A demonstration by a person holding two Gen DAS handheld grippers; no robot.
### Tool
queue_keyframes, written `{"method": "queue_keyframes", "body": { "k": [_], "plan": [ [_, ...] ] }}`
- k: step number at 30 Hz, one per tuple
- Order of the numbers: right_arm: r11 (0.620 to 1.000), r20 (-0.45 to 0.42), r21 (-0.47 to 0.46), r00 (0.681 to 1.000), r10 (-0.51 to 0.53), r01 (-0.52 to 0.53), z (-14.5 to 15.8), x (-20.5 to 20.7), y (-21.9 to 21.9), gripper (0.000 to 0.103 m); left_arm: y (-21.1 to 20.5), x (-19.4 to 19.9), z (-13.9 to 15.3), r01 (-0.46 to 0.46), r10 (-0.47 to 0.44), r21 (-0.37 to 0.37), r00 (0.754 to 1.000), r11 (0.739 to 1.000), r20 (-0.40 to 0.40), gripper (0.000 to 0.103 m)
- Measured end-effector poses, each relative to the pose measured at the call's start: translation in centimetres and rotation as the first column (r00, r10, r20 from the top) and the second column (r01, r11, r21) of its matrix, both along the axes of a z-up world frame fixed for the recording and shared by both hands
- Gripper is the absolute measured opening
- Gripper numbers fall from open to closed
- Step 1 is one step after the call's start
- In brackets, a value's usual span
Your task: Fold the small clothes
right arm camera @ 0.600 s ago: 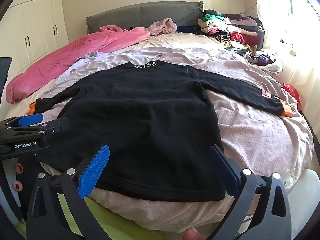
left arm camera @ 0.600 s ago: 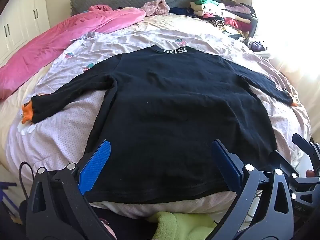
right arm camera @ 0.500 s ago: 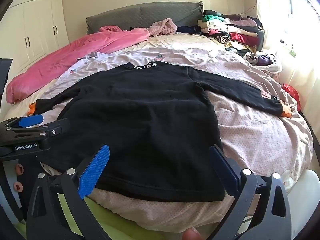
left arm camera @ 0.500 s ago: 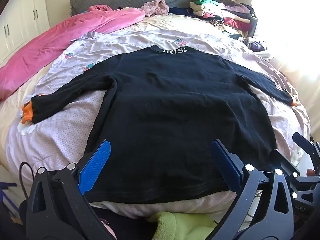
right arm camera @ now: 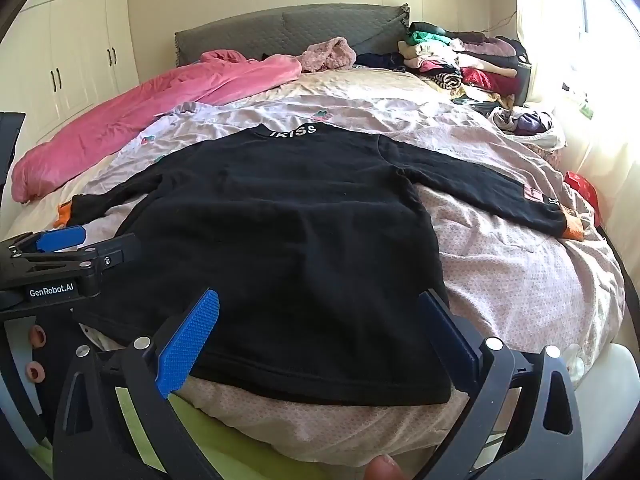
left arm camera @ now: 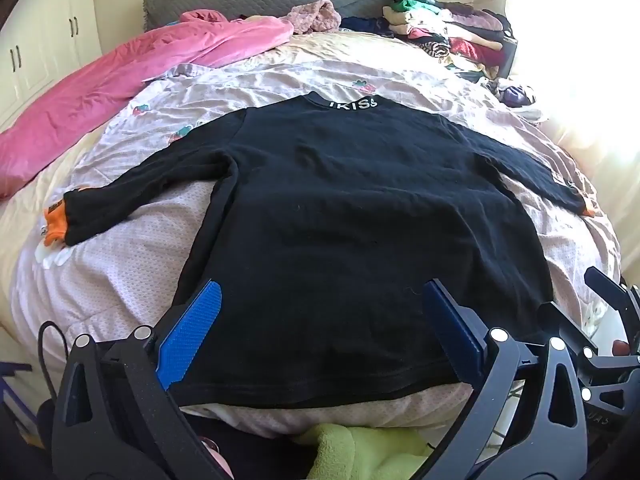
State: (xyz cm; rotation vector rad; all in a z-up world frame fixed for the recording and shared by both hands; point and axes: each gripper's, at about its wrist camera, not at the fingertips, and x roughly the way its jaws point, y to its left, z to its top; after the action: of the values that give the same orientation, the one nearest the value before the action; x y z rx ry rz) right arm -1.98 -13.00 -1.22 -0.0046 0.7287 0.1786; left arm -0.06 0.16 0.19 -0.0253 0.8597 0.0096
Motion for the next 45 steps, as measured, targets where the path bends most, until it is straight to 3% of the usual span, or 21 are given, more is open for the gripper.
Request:
{"method": "queue_keyframes", "body": {
  "k": [45],
  "plan": [
    [1.000, 0.007, 0.000, 1.000, -0.009, 0.009, 0.27, -0.18, -0.18, 0.099, 0.63, -0.29, 0.35, -0.010, 0.010, -0.016, 1.000, 1.000, 0.009, 0.094]
  ]
}}
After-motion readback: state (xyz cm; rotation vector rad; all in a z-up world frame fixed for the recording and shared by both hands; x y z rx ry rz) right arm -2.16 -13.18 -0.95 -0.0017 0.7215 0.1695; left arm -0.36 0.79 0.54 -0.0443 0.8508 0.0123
